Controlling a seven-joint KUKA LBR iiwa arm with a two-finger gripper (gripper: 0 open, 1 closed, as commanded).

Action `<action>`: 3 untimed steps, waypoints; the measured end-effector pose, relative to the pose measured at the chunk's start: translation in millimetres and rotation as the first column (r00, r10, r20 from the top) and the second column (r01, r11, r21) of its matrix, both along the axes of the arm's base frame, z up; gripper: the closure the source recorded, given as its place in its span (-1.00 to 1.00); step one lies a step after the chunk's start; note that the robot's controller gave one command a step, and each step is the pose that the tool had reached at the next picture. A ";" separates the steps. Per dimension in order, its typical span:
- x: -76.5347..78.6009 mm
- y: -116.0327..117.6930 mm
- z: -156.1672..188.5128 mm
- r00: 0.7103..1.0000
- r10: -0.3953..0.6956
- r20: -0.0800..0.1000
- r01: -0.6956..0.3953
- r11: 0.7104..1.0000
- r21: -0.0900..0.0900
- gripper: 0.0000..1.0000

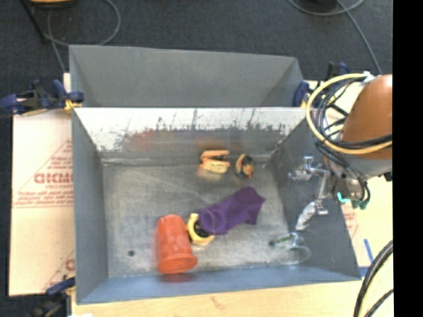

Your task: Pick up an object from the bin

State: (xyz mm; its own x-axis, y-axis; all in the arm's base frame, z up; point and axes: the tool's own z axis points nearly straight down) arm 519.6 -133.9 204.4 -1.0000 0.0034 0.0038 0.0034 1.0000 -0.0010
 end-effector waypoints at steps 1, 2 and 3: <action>1.8 0.4 3.7 1.000 0.003 0.007 -0.003 1.000 -0.002 -1.00; -24.9 -18.5 -52.8 1.000 -0.012 0.012 0.012 1.000 -0.003 -1.00; -29.6 -22.0 -64.4 1.000 -0.017 0.014 0.017 1.000 0.000 -1.00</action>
Offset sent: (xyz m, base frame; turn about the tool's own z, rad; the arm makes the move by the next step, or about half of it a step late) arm -0.0418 -0.0279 -0.0857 0.0193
